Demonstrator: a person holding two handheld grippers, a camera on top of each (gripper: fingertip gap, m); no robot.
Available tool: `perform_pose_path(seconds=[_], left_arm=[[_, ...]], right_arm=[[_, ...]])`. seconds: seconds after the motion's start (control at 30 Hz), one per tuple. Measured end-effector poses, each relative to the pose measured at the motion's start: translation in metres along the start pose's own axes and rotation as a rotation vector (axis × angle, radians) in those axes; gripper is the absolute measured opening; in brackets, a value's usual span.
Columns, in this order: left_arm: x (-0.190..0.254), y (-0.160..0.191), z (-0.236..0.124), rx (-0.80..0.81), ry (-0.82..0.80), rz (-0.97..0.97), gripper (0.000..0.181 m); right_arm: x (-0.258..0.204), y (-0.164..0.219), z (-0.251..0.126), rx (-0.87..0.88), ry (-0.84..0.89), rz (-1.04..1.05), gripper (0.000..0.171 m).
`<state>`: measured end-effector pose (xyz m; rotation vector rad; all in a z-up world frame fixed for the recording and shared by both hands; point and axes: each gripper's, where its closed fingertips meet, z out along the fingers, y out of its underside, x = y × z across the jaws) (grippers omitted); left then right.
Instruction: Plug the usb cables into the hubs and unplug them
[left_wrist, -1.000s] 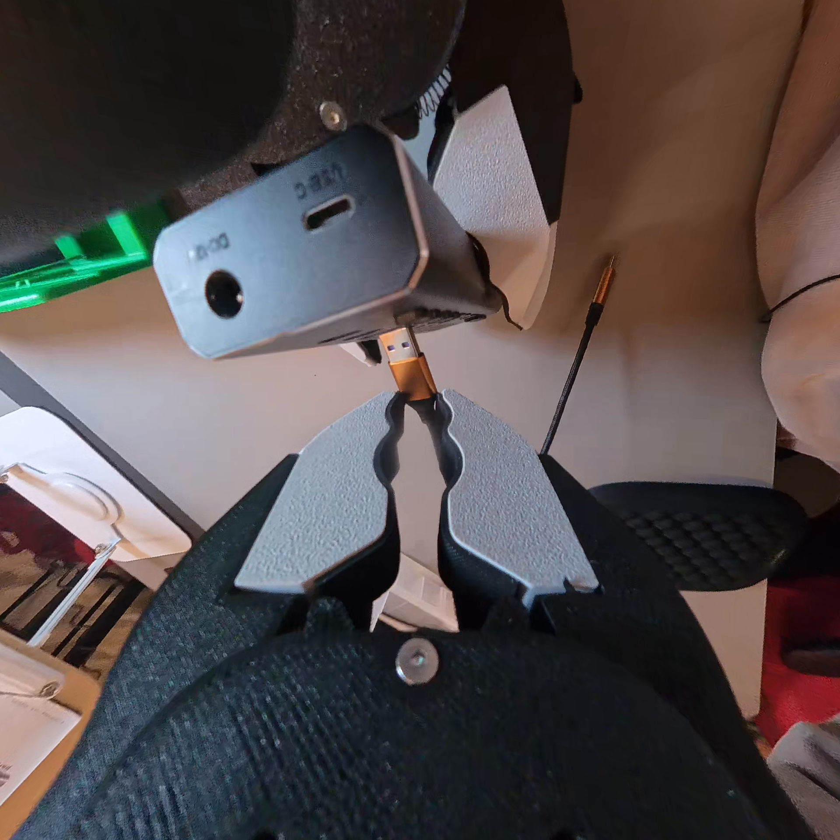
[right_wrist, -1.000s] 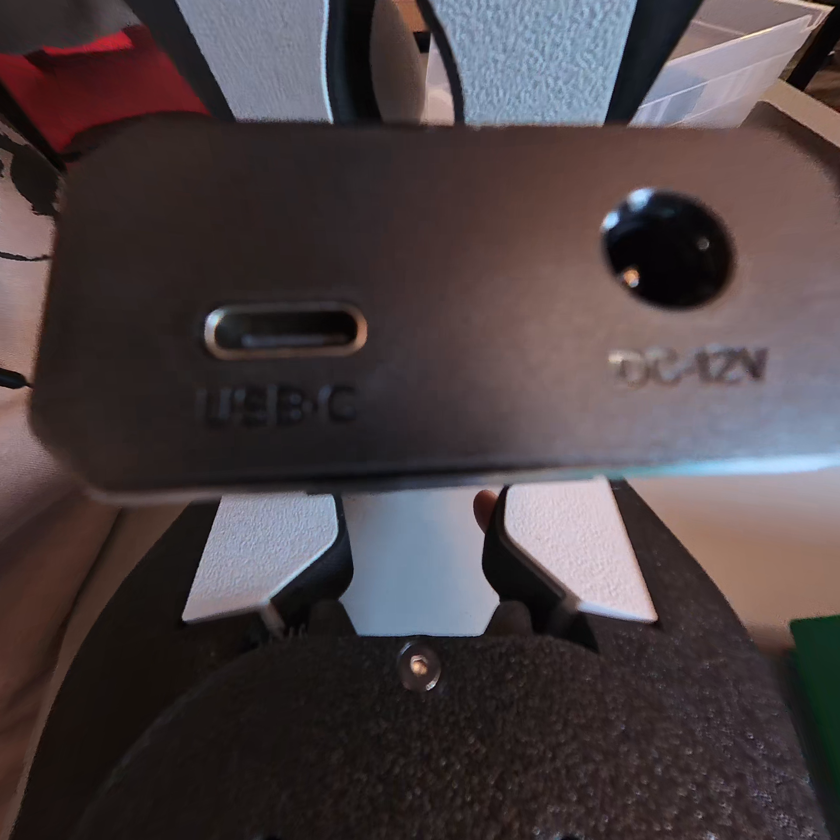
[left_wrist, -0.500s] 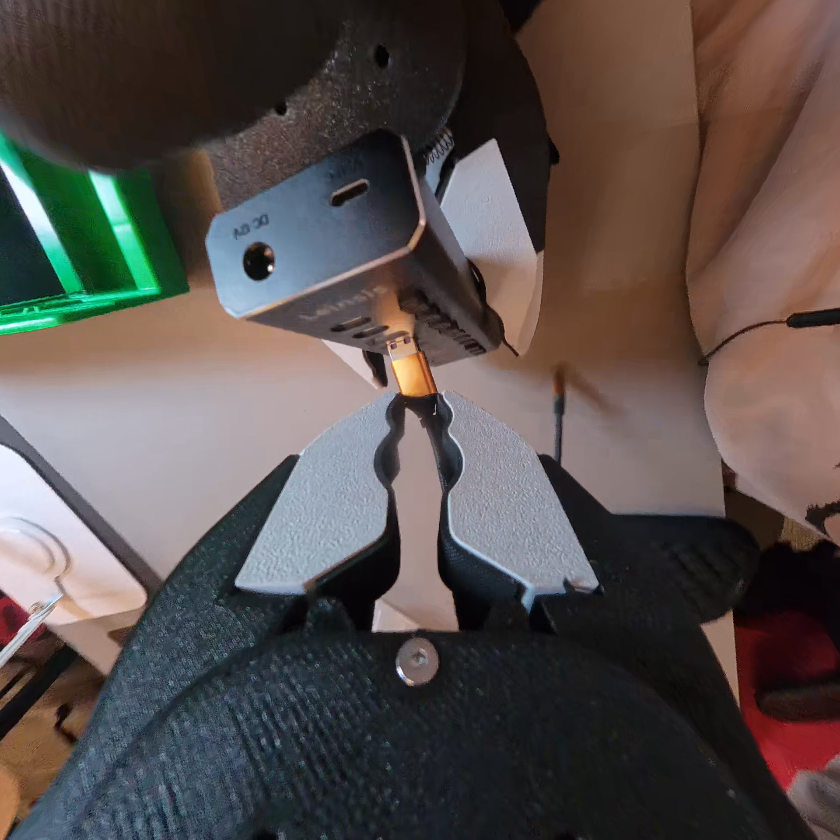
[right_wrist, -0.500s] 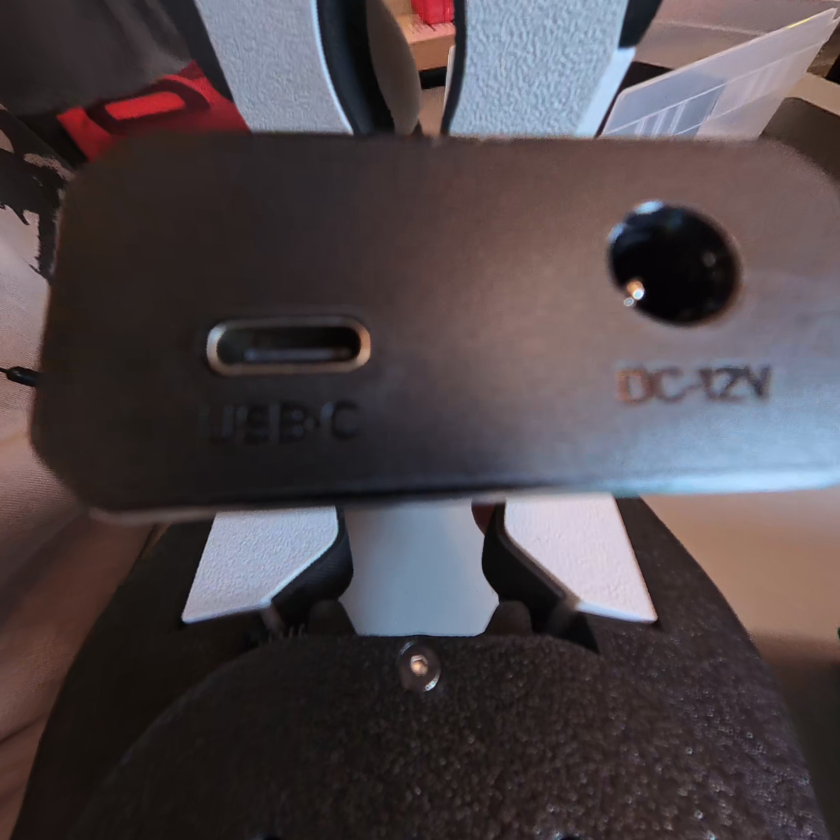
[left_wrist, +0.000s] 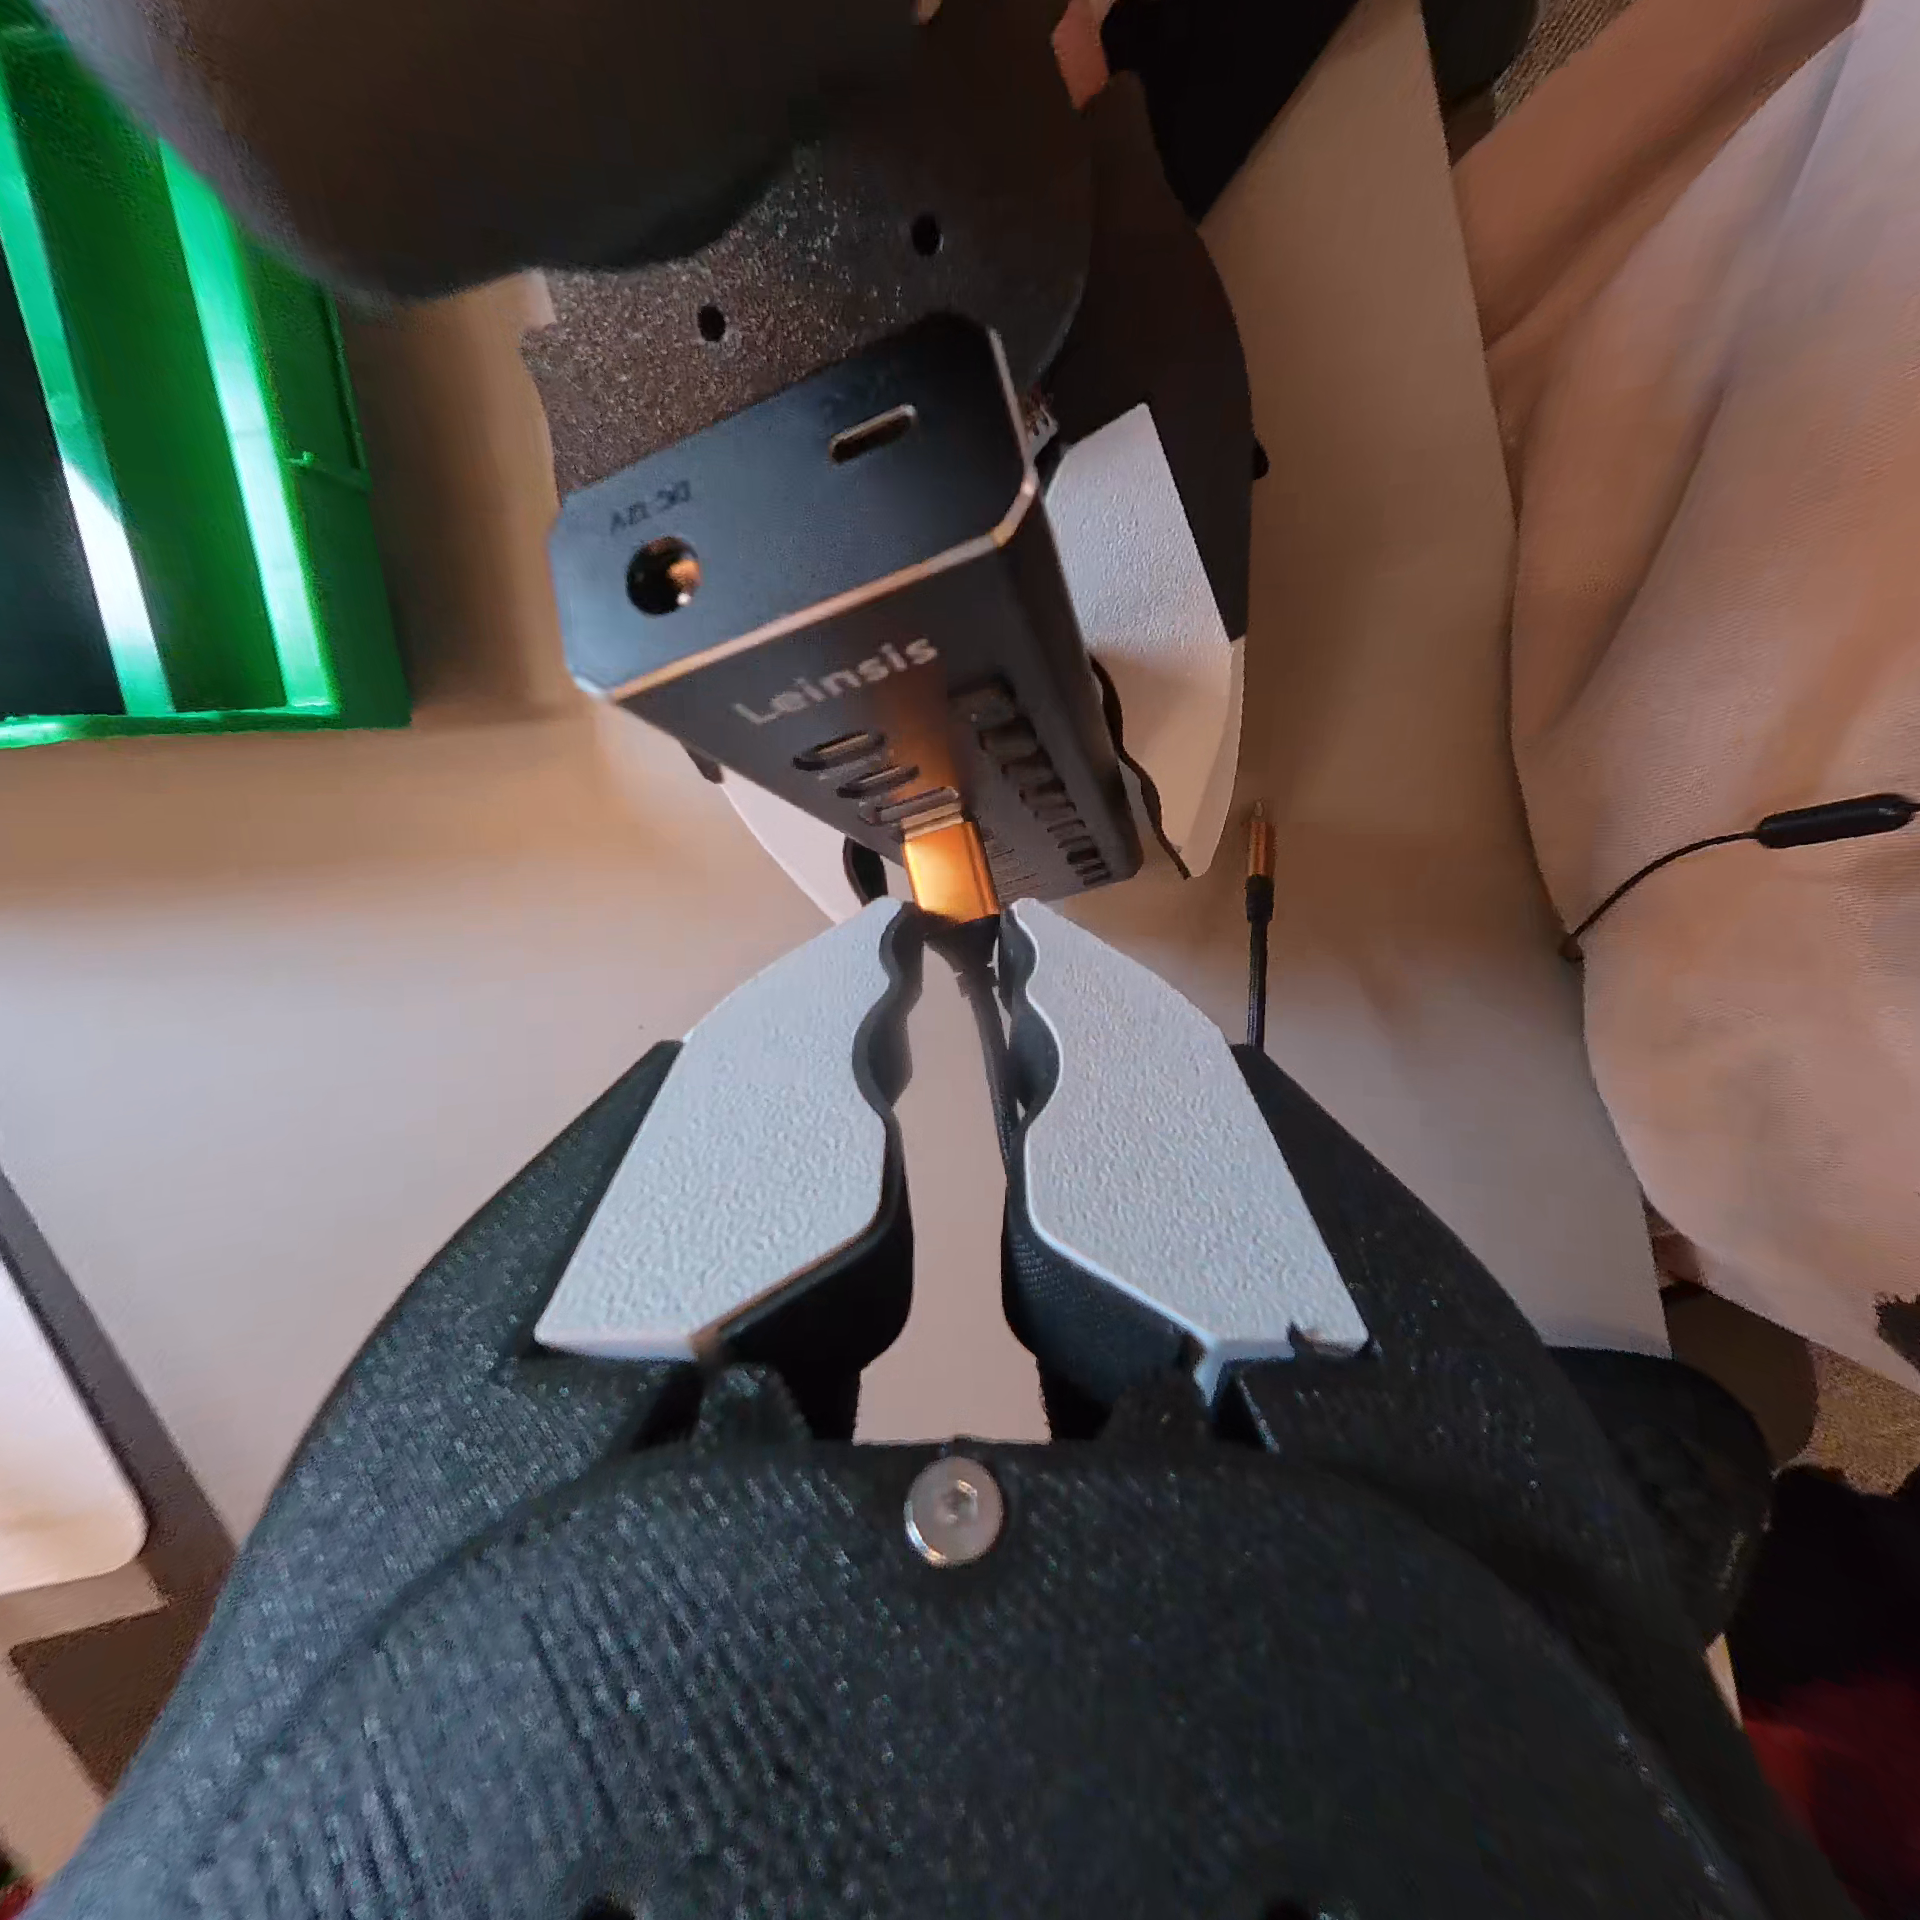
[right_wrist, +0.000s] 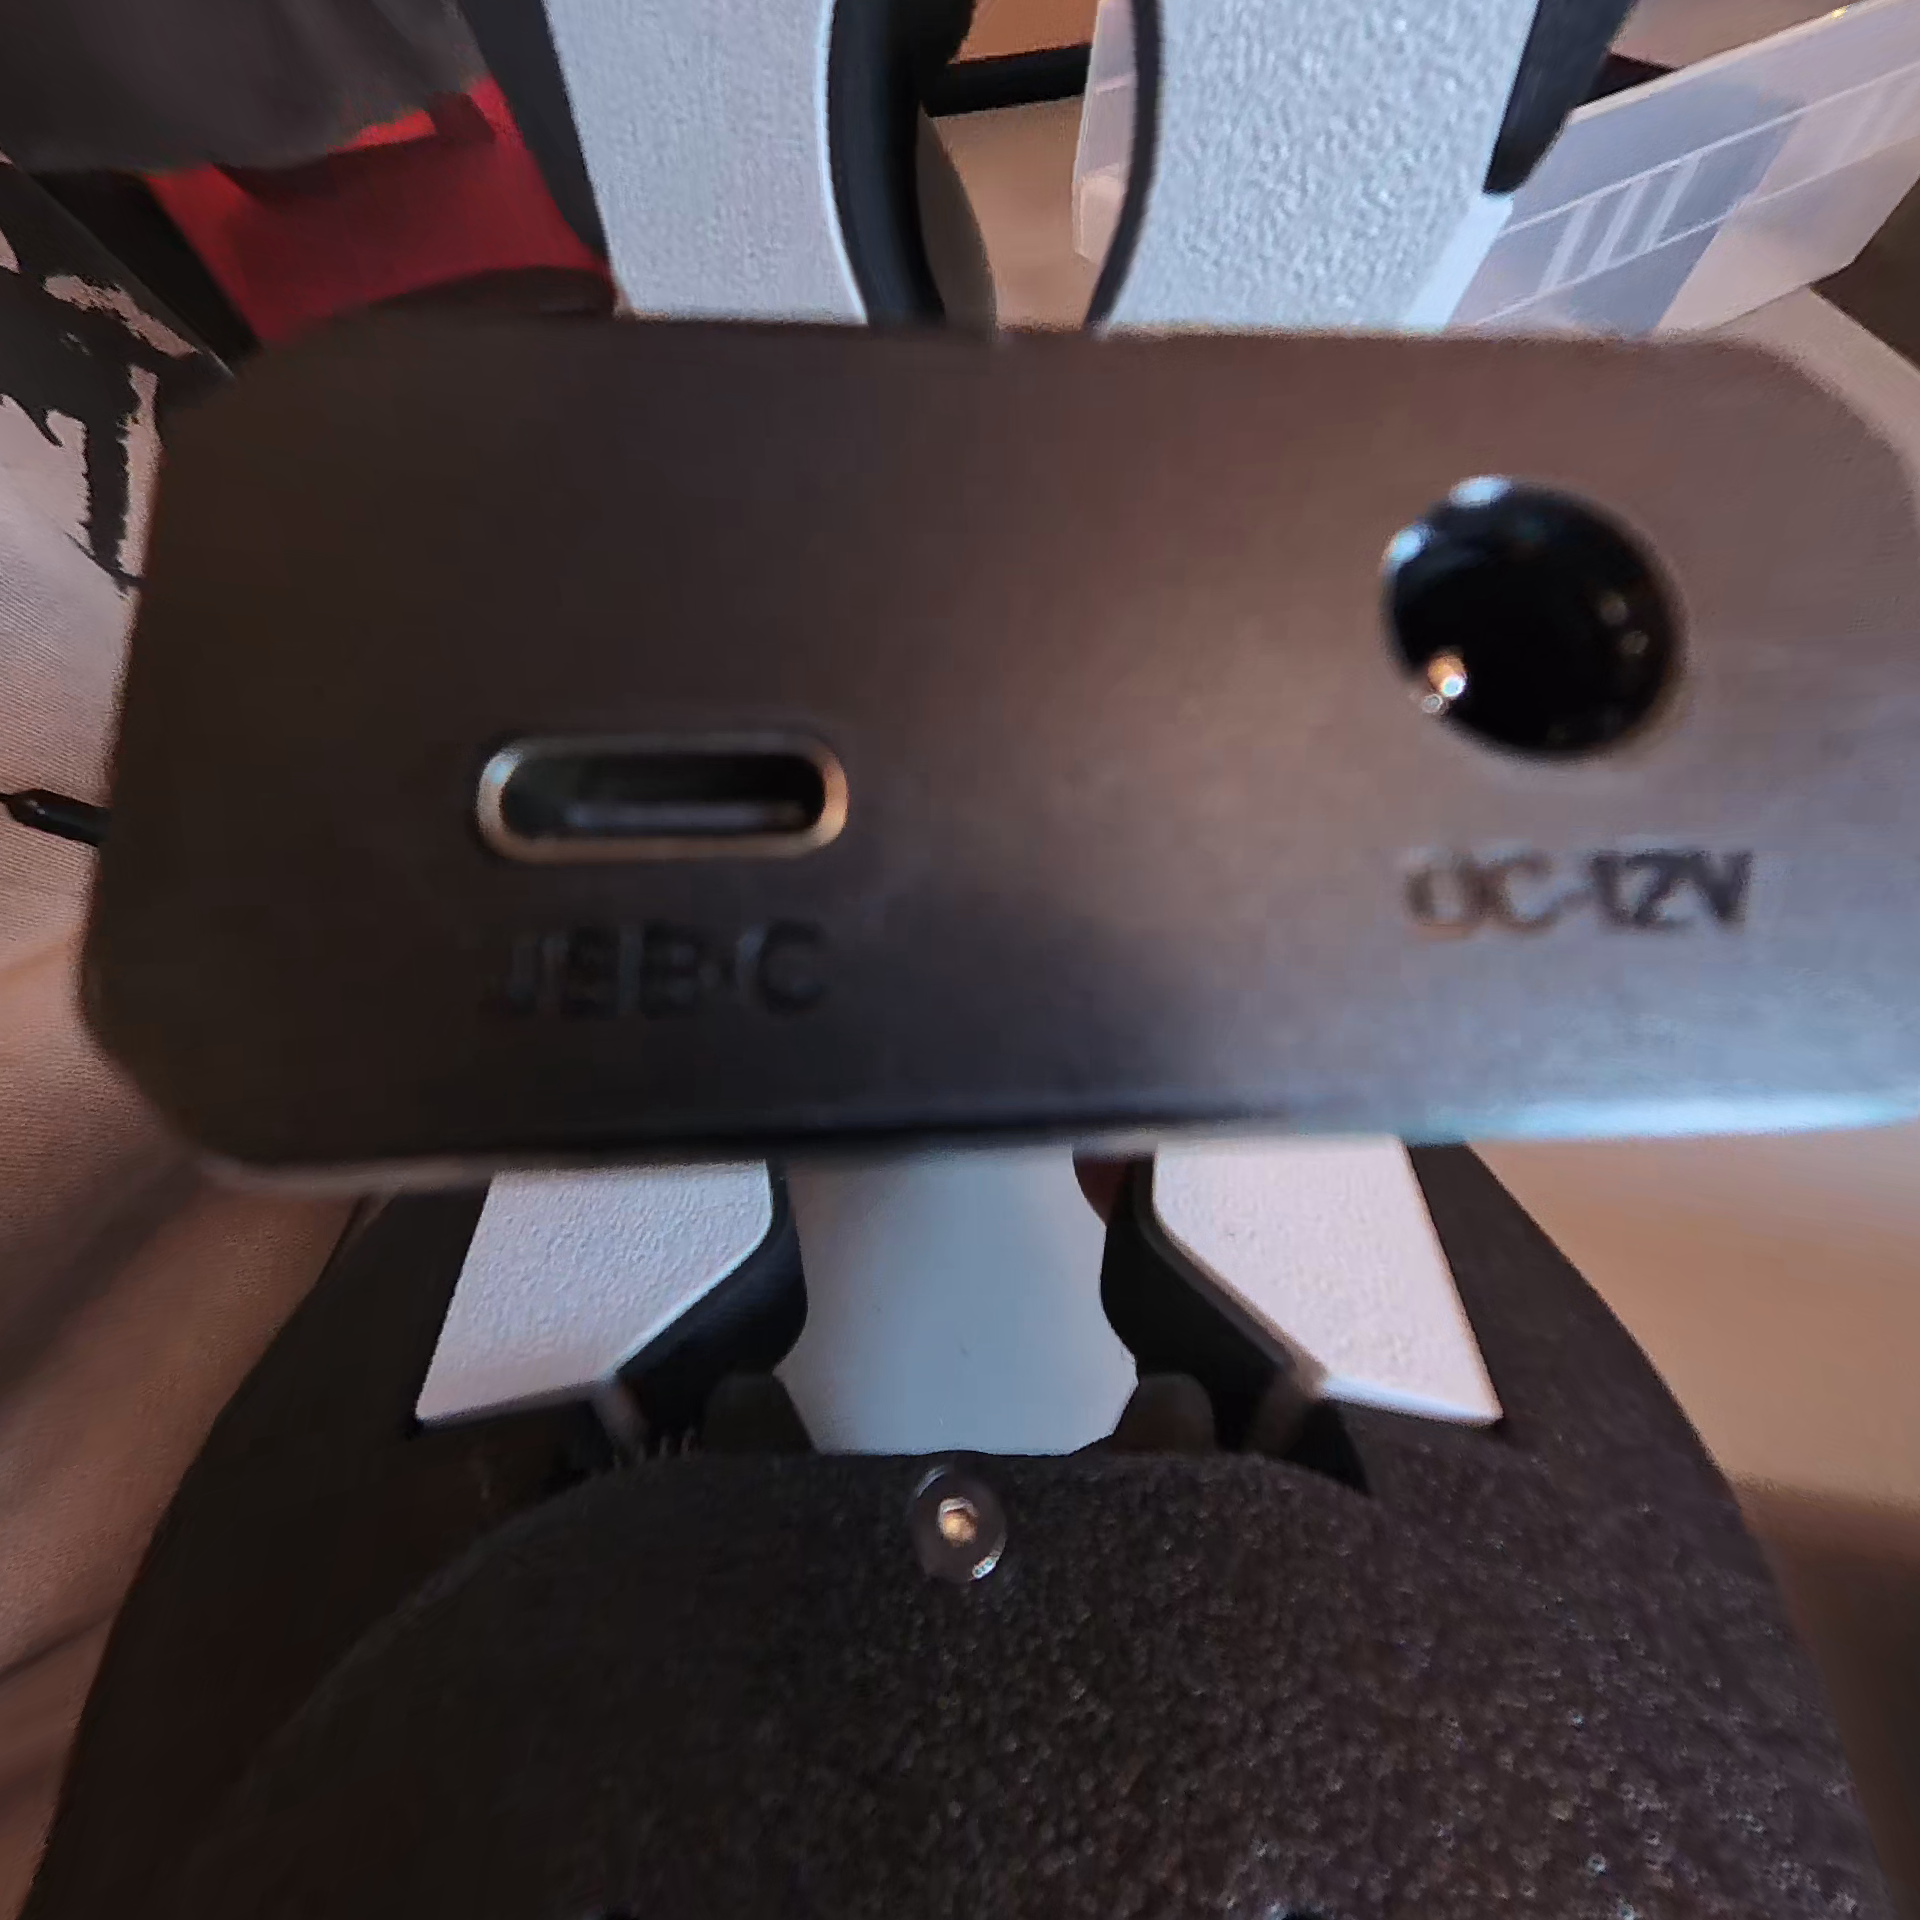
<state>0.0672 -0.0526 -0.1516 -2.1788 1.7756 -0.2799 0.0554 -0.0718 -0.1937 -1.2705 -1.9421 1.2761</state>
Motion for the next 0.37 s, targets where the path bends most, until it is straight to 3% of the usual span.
perform_pose_path(seconds=[0.1,0.17,0.27,0.37], left_arm=[[0.001,-0.002,-0.004,0.079,-0.002,-0.025,0.014],[-0.003,-0.011,-0.018,0.225,-0.025,-0.058,0.019],[-0.031,-0.007,-0.064,0.462,-0.183,-0.138,0.03],[-0.064,0.041,-0.128,0.597,-0.439,-0.255,0.028]], right_arm=[[-0.001,-0.004,-0.001,0.024,-0.004,-0.008,0.07],[0.0,-0.018,-0.006,0.09,-0.007,0.009,0.07],[0.012,-0.029,-0.022,0.16,0.044,0.023,0.07],[0.027,-0.029,-0.041,0.216,0.09,0.068,0.07]])
